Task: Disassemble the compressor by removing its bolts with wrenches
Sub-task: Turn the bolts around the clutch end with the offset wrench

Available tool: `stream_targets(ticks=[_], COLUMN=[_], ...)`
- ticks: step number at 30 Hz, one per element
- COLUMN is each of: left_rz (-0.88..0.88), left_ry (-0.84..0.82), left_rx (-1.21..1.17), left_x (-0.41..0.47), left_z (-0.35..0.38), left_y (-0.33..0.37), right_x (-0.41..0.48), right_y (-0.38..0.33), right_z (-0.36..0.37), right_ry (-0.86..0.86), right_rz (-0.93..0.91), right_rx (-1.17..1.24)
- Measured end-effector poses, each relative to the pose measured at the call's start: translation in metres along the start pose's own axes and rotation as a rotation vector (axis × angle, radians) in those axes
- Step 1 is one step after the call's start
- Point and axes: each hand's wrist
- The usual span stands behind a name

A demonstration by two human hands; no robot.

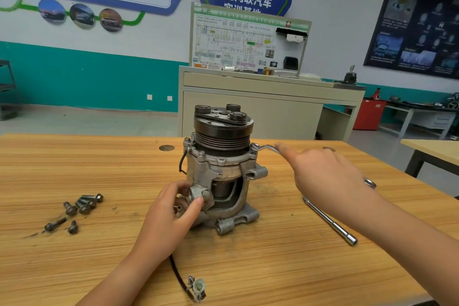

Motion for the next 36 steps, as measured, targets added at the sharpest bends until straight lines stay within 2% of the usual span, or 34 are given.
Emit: stream_targets(ticks=[4,13,17,19,22,25,28,31,34,36], left_rz=[0.001,0.052,0.068,0.069,0.072,0.084,0.084,0.087,0.093,0.094], left_ry=[-0.010,-0.005,-0.007,-0.009,-0.022,-0.047,-0.052,-0.050,-0.045,-0.043], left_rx=[0.020,0.029,0.024,0.022,0.034,0.062,0.070,0.084,0.105,0.109], left_x=[-0.001,0.002,0.002,0.002,0.003,0.003,0.002,0.002,0.002,0.002], left_z=[0.000,0.000,0.000,0.000,-0.002,-0.005,-0.006,-0.006,-0.006,-0.005], left_y=[-0.002,-0.005,-0.006,-0.007,-0.009,-0.009,-0.009,-0.009,-0.008,-0.008], right_x=[-0.002,0.011,0.030,0.044,0.070,0.097,0.107,0.097,0.062,0.037], right_y=[-0.010,0.014,0.031,0.038,0.041,0.022,0.007,0.012,0.019,0.023], right_z=[-0.014,-0.004,0.007,0.018,0.042,0.054,0.056,0.044,0.026,0.021], right_ry=[-0.064,-0.025,0.050,0.218,0.543,0.650,0.641,0.672,0.498,0.397], right_rz=[-0.106,-0.227,-0.221,-0.270,-0.354,-0.356,-0.347,-0.193,-0.023,-0.016], right_rx=[-0.185,-0.344,-0.375,-0.373,-0.160,-0.046,0.061,0.284,0.554,0.567])
Point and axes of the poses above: each hand's wrist, its own x-axis towards the middle knuckle, its own z-axis out of the palm, y = z × x, and after that the axes turned 1 degree about -x, right-handed
